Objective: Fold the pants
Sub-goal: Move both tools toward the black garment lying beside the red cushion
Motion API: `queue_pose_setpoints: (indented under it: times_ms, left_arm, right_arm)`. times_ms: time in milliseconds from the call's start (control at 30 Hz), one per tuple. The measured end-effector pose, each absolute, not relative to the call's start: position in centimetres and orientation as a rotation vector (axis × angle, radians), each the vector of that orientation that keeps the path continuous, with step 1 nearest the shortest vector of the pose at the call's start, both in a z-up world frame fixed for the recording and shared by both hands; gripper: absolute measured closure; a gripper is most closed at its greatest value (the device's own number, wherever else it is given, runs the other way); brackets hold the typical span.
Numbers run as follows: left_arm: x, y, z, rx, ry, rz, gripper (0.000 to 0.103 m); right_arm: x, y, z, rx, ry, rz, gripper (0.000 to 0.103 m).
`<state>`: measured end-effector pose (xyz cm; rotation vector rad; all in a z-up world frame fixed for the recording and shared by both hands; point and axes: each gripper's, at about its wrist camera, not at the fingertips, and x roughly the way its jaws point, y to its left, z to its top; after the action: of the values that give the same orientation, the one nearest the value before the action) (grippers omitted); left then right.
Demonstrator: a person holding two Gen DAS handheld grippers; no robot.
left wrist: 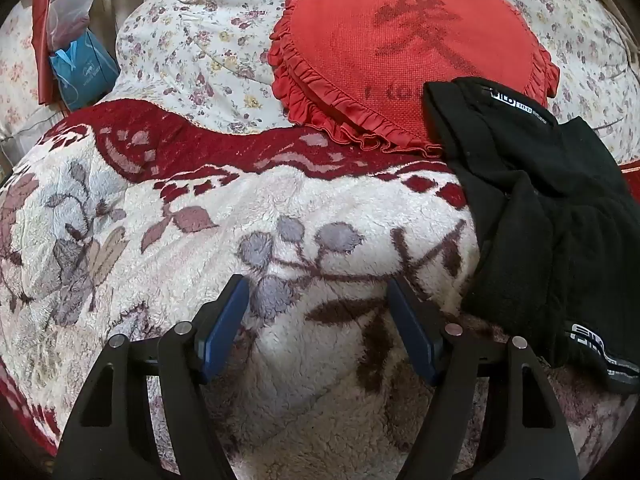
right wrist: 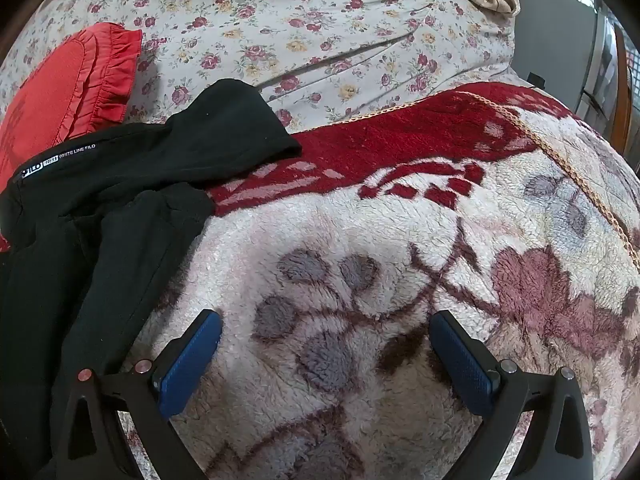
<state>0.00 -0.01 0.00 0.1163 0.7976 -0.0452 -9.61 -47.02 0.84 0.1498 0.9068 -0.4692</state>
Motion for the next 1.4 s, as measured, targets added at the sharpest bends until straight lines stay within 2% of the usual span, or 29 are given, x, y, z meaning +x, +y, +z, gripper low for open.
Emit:
queue_pose_setpoints:
  times_ms: [400,733,1000,1133,1400]
  left_arm:
    - [-0.7,-0.6,1.3,0.183,0.853,-0.047,0.031]
    - [-6.1,-3.0,6.7,0.177,0.751,-0.127,0.031]
    - [-6.8,-5.9,8.2,0.121,0.728,-0.167,0.031]
    - [-7.3,-7.2,8.7,0.120,0.705,-0.191,0.031]
    - [-7.3,-8.8,8.4,0.118,0.748,-0.212,0.031]
  right_arm:
    - [-9.6,-47.0,0.9,0.150,0.907,-0.470,0.000]
    - [-9.6,-47.2,0.9,0.150,0.907,-0.468,0.000]
    - [-9.6,-47.1,1.3,0.162,0.918,-0.444,0.000]
    - [-11.3,-45.8,2.8,0.199,0.918,-0.366,0.000]
    - [-14.6,-41.9,6.7,0.316,0.779,-0.233,0.000]
